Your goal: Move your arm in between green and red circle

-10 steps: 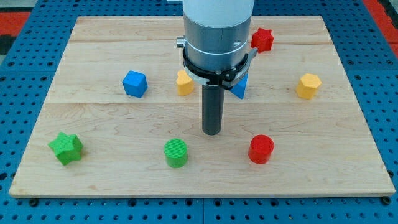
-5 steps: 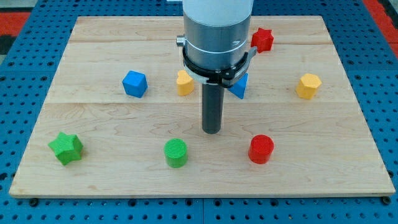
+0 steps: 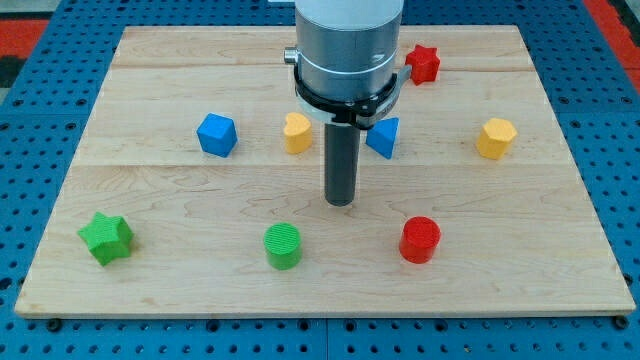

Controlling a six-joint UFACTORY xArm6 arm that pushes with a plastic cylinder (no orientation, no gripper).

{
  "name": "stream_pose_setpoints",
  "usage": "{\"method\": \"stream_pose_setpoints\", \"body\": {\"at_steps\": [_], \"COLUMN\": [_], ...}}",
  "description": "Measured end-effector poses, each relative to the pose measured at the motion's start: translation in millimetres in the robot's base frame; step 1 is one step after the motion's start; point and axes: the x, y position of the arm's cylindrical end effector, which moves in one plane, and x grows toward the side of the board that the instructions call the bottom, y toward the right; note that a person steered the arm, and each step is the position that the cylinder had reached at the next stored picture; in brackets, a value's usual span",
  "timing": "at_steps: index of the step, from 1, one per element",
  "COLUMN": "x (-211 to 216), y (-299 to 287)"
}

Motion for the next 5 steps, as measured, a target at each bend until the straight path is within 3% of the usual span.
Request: {"method": "stream_pose_setpoints", "body": {"at_steps": [3,5], "x": [10.8,20.0], "y": [-41.9,-13.7]}}
